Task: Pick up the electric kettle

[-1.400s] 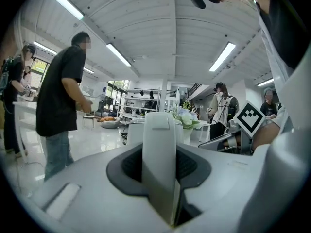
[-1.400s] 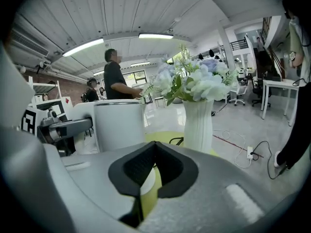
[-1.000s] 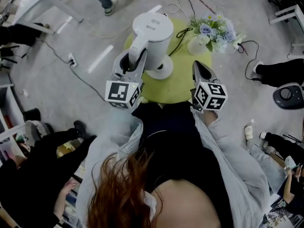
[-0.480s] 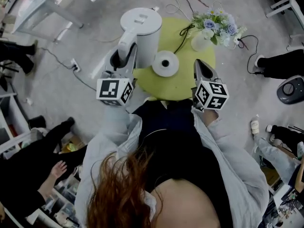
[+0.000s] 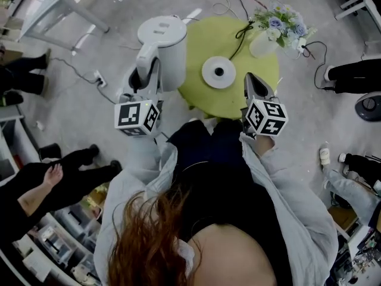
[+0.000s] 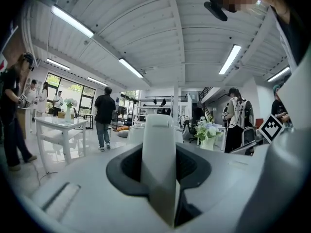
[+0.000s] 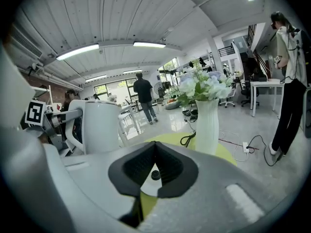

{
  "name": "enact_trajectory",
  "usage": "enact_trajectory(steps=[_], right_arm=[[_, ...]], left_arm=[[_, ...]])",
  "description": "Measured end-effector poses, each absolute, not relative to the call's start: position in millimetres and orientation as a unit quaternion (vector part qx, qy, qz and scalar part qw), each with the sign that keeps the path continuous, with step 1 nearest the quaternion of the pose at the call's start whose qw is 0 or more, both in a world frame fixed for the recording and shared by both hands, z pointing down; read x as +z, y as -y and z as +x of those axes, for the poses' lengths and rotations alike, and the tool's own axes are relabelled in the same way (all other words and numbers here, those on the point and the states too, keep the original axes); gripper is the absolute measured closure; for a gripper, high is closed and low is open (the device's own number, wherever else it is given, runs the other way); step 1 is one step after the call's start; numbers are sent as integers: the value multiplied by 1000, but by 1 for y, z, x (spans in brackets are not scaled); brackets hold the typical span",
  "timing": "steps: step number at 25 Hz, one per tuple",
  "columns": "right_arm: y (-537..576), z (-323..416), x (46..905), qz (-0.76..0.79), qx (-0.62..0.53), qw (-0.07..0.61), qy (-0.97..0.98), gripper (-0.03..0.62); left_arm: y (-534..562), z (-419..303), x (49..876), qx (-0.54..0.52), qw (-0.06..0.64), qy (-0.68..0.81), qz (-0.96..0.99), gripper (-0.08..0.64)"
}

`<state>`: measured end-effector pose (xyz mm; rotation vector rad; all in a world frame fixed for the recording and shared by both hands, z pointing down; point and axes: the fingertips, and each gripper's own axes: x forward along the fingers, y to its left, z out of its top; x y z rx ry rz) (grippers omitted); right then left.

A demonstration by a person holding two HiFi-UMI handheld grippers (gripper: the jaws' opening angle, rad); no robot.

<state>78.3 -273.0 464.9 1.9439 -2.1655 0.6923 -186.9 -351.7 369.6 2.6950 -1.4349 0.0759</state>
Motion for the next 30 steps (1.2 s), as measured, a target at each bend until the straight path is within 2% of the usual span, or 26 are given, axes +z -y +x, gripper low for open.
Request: enact_trajectory(steps=[16, 30], right_arm=[[251, 8, 477, 618, 231, 80, 747, 591], [244, -22, 478, 579, 216, 103, 779, 591]], left_arm=[[299, -284, 407, 54, 65, 524, 848, 425], [263, -313, 447, 74, 108, 556, 821, 423]])
